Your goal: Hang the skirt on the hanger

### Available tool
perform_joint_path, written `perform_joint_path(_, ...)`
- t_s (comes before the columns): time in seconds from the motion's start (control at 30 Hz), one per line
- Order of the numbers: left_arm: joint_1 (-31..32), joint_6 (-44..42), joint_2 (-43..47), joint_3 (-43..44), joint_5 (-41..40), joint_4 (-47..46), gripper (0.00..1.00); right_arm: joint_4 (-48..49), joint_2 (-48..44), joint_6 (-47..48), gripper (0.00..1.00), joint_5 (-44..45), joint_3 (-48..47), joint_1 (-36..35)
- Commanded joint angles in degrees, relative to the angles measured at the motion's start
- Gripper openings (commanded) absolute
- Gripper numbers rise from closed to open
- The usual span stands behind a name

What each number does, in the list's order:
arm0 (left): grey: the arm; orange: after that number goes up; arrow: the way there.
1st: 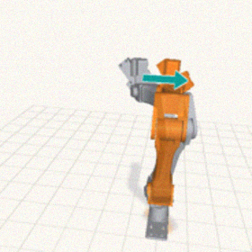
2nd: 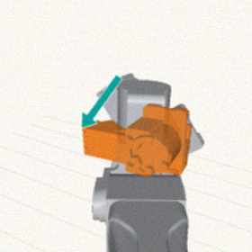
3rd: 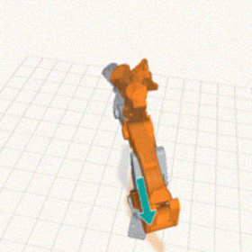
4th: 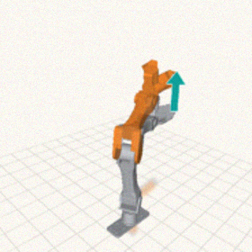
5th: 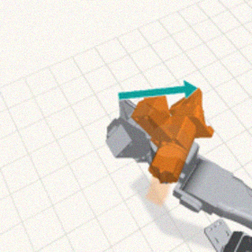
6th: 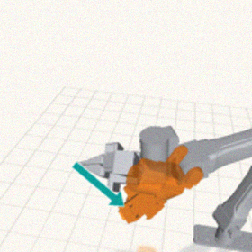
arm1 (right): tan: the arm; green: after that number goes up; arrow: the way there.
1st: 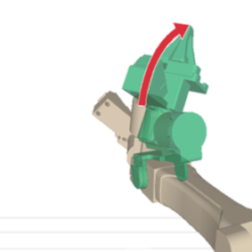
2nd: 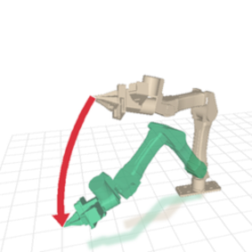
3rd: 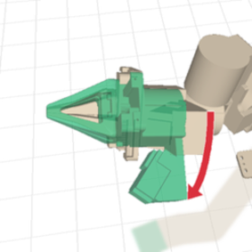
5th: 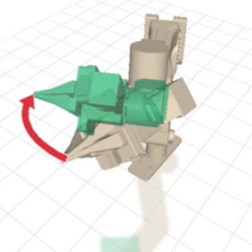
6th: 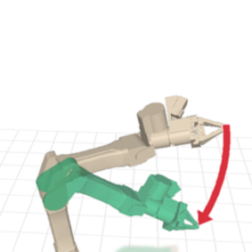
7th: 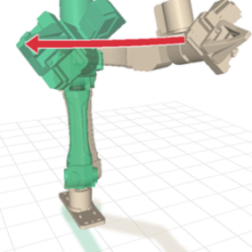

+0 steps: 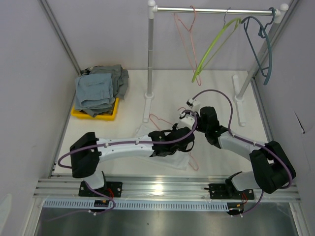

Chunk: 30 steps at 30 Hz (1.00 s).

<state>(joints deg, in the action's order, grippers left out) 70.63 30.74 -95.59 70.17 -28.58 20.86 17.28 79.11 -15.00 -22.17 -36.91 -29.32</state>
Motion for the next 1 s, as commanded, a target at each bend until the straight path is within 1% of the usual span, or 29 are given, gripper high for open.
perform_joint_path(0.0, -2.2, 4.8, 7.2, 0.7, -3.6, 5.5, 0.45, 4.2, -1.6, -0.3, 0.0, -2.7, 2.1, -0.6)
perform_joint_path(0.03, -4.4, 6.7, 10.1, -1.6, -3.9, 6.6, 0.45, 5.0, -1.9, -0.5, 0.0, -2.9, 2.7, -0.6)
perform_joint_path(0.07, -5.4, 7.7, 11.6, -2.3, -4.7, 9.3, 0.45, 5.6, -2.6, -0.9, 0.0, -2.7, 3.7, -0.6)
perform_joint_path(0.1, -7.8, 8.4, 13.1, -3.3, -6.1, 10.2, 0.45, 6.1, -3.1, -1.0, 0.0, -2.5, 3.9, -0.6)
perform_joint_path(0.13, -9.1, 9.7, 16.0, -6.4, -6.7, 11.3, 0.45, 6.2, -3.4, -0.9, 0.0, -2.7, 4.0, -0.6)
perform_joint_path(0.17, -10.6, 10.1, 17.4, -7.6, -6.8, 12.6, 0.45, 6.4, -3.7, -0.8, 0.0, -2.8, 4.3, -0.6)
perform_joint_path(0.2, -12.3, 10.6, 18.6, -8.7, -6.4, 13.1, 0.43, 6.9, -4.3, -0.6, 0.0, -3.0, 4.4, -0.7)
perform_joint_path(0.23, -15.7, 11.3, 20.6, -11.5, -5.4, 13.8, 0.41, 7.2, -4.8, -0.6, 0.0, -3.2, 4.5, -0.7)
perform_joint_path(0.27, -17.4, 11.3, 21.4, -12.7, -4.5, 13.9, 0.41, 7.4, -5.2, -0.6, 0.0, -3.5, 4.6, -0.7)
perform_joint_path(0.3, -20.7, 11.1, 22.1, -14.6, -2.9, 13.7, 0.4, 7.8, -5.8, -0.6, 0.0, -3.7, 5.0, -0.7)
perform_joint_path(0.37, -23.4, 10.4, 23.0, -16.7, -1.4, 13.2, 0.4, 8.1, -6.3, -0.7, 0.0, -4.0, 5.3, -0.7)
perform_joint_path(0.43, -26.9, 9.4, 22.6, -18.1, 1.0, 12.2, 0.39, 8.6, -6.9, -0.7, 0.0, -4.2, 5.7, -0.6)
perform_joint_path(0.53, -30.0, 8.6, 19.8, -19.5, 3.3, 10.3, 0.39, 9.1, -7.7, -0.7, 0.0, -4.7, 5.9, -0.7)
perform_joint_path(0.6, -31.2, 8.3, 17.2, -20.0, 5.2, 9.2, 0.39, 9.3, -8.1, -0.7, 0.0, -5.2, 6.0, -0.7)
perform_joint_path(0.73, -32.7, 6.4, 12.6, -18.3, 7.0, 6.9, 0.42, 9.4, -9.0, -0.7, 0.0, -5.9, 6.0, -0.7)
perform_joint_path(0.97, -34.7, 2.3, 5.2, -15.2, 9.3, 2.3, 0.43, 9.4, -6.1, -0.2, 0.0, -6.3, 4.8, -0.7)
